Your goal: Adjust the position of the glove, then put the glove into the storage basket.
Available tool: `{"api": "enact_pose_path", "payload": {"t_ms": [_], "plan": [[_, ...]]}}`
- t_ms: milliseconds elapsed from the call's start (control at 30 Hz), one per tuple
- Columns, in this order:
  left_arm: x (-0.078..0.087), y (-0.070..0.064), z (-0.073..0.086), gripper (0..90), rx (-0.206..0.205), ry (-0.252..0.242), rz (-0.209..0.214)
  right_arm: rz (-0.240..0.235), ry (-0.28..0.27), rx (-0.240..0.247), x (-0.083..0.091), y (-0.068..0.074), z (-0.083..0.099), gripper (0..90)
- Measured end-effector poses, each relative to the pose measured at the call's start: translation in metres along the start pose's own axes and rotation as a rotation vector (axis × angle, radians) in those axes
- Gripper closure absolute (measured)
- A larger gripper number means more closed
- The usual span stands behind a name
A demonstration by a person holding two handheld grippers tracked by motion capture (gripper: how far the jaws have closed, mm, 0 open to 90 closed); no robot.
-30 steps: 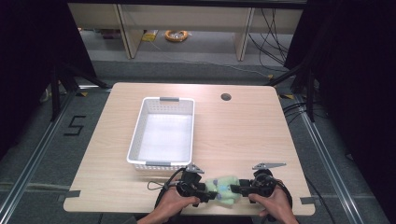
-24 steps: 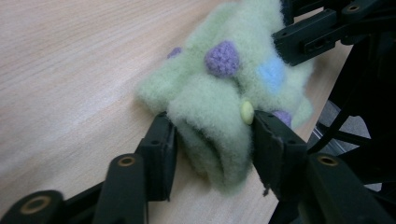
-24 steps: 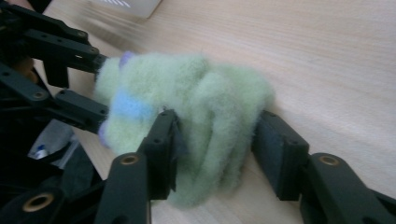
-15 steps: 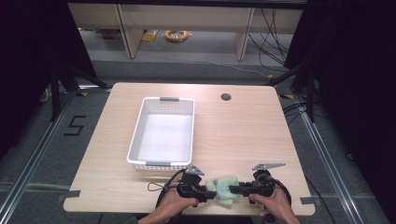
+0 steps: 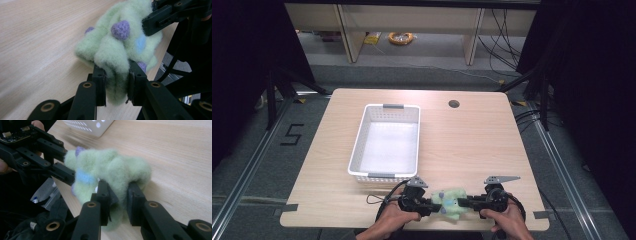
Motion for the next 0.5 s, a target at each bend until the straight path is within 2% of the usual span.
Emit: {"api": "enact_pose_path", "payload": {"t_ms": [100, 133, 167, 200, 233, 267, 300, 333, 367, 400, 433, 467, 500], "plan": [[0.004, -0.001, 0.001, 71.7, -0.007, -0.003, 0.005, 0.008, 0.001, 0.008, 0.000, 0.002, -0.001, 76.1], [0.005, -0.001, 0.000, 71.7, -0.011, -0.004, 0.007, -0.004, 0.009, -0.024, 0.000, 0.006, 0.000, 76.1], [0.007, -0.002, 0.000, 71.7, -0.017, -0.004, 0.005, 0.014, -0.001, 0.016, 0.001, 0.005, -0.001, 76.1], [0.008, -0.003, 0.000, 71.6, -0.017, -0.008, 0.008, -0.006, 0.001, -0.009, 0.000, 0.007, -0.001, 76.1], [0.009, -0.003, 0.000, 71.6, -0.015, -0.016, -0.009, -0.018, -0.010, -0.009, 0.000, 0.009, -0.002, 76.1], [0.010, -0.004, 0.000, 71.6, -0.026, -0.010, 0.001, -0.017, -0.013, -0.007, 0.000, 0.009, -0.002, 76.1], [0.011, -0.005, 0.000, 71.6, -0.029, -0.012, 0.003, 0.004, -0.016, 0.017, 0.000, 0.006, -0.003, 76.1], [0.012, -0.005, 0.000, 71.6, -0.030, -0.014, -0.006, -0.006, -0.011, -0.002, 0.000, 0.010, -0.003, 76.1], [0.013, -0.006, 0.000, 71.5, -0.028, -0.014, 0.003, -0.011, -0.007, -0.006, 0.001, 0.012, -0.003, 76.1], [0.014, -0.006, 0.000, 71.5, -0.025, -0.020, -0.004, 0.002, -0.013, 0.014, 0.001, 0.012, -0.004, 76.1], [0.015, -0.006, 0.000, 71.5, -0.035, -0.014, 0.005, 0.006, -0.016, 0.033, 0.001, 0.011, -0.005, 76.1], [0.017, -0.007, 0.000, 71.5, -0.031, -0.014, -0.013, 0.000, -0.006, 0.002, 0.002, 0.015, -0.004, 76.1], [0.018, -0.007, 0.000, 71.4, -0.036, -0.019, 0.000, -0.005, -0.017, 0.014, 0.002, 0.016, -0.006, 76.1]]}}
Point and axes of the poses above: each handheld gripper's, and its own axes: x roughly backward along the jaws, z roughly out of its underside, y roughly to its left, the point moved 5 cm from there along -x, roughly forward along the jaws, and after that the axes turned 7 degrees about y, right-handed, at the moved point
